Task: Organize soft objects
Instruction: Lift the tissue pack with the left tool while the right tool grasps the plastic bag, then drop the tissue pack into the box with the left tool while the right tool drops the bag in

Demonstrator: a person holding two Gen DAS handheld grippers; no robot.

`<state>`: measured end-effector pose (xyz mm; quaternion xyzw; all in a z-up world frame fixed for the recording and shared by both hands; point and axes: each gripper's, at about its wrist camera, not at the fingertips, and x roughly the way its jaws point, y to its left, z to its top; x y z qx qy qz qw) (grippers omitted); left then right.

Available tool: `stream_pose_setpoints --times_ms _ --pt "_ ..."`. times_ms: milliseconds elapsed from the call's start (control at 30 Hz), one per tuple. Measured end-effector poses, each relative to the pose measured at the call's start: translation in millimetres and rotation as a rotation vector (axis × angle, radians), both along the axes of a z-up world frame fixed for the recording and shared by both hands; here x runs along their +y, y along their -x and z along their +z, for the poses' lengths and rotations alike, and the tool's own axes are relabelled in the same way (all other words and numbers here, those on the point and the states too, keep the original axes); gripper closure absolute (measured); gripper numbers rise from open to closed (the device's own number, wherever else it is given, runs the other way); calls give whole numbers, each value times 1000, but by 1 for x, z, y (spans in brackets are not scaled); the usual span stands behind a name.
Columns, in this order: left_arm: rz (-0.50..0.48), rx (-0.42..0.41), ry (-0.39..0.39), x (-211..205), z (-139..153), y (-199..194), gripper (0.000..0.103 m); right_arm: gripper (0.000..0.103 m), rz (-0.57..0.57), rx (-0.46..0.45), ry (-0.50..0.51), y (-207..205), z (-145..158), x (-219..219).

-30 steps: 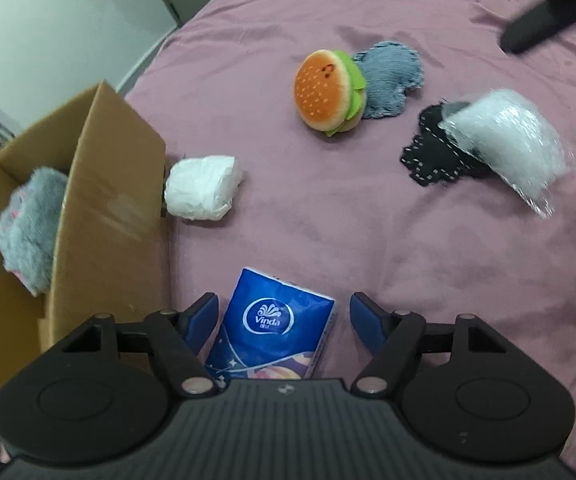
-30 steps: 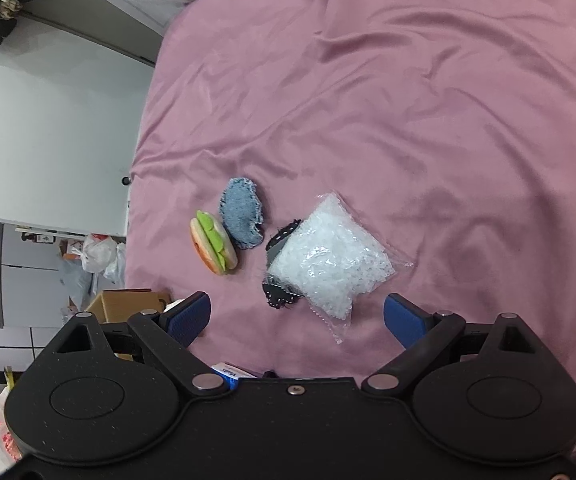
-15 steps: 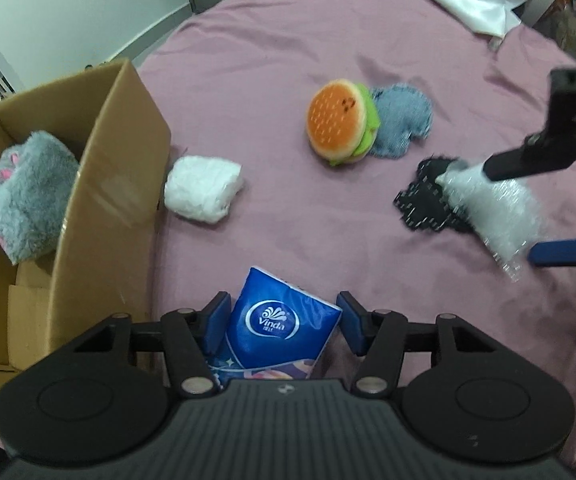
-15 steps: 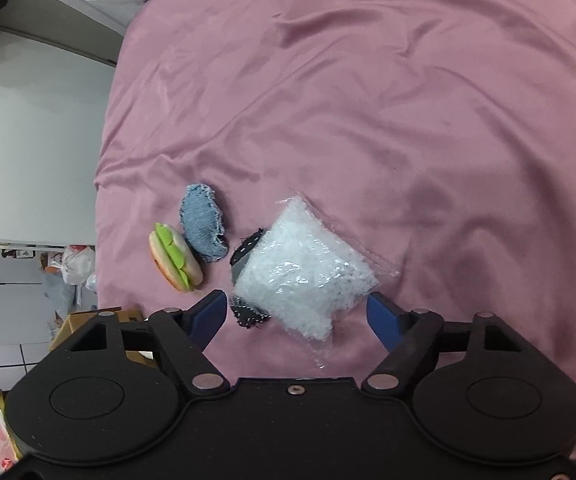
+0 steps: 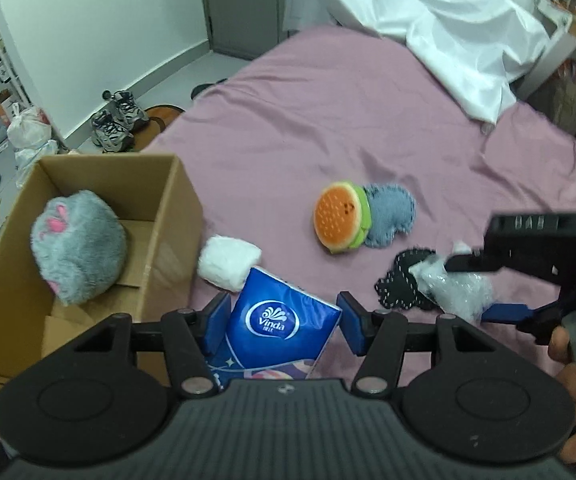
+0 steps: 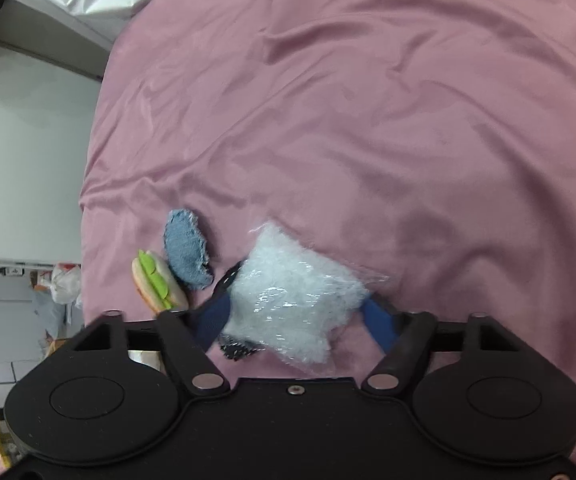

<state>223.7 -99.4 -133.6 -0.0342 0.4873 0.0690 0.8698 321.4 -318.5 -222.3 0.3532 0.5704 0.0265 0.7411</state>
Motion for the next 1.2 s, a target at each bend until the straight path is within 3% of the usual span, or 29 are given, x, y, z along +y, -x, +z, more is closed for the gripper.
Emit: stream_pose_setpoints --times_ms 67,533,1200 --pt "12 -21 -3 4 9 3 46 60 7 -15 -6 5 4 0" --pt "14 -155 -6 19 62 30 46 62 38 -132 -6 35 46 -4" --pt "134 -223 -24 90 92 47 46 62 270 -498 -36 55 110 38"
